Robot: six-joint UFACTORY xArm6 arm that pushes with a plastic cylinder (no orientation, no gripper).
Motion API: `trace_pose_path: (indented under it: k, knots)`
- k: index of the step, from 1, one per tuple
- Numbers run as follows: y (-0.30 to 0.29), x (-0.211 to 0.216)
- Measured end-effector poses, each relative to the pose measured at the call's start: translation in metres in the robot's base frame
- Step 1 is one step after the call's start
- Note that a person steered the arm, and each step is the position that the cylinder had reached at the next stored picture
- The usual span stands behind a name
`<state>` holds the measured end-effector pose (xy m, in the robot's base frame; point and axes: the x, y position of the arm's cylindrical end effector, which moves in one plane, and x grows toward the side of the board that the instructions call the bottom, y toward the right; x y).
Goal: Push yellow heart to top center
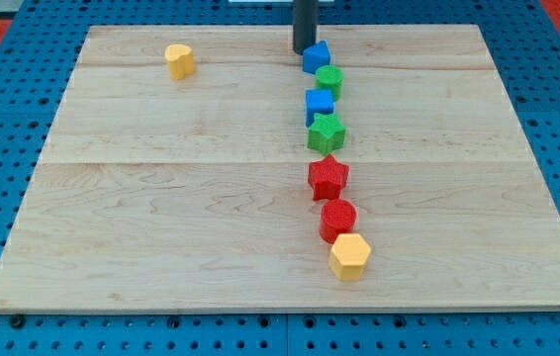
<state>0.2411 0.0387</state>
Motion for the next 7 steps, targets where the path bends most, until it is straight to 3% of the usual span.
trace_pose_path:
  k: [2,4,5,6,7]
  knots:
    - [-0.006,0.002]
    - [-0.119,0.036]
    - [-0.148,0.041]
    - [-0.163,0.074]
    - [-0.215,0.055]
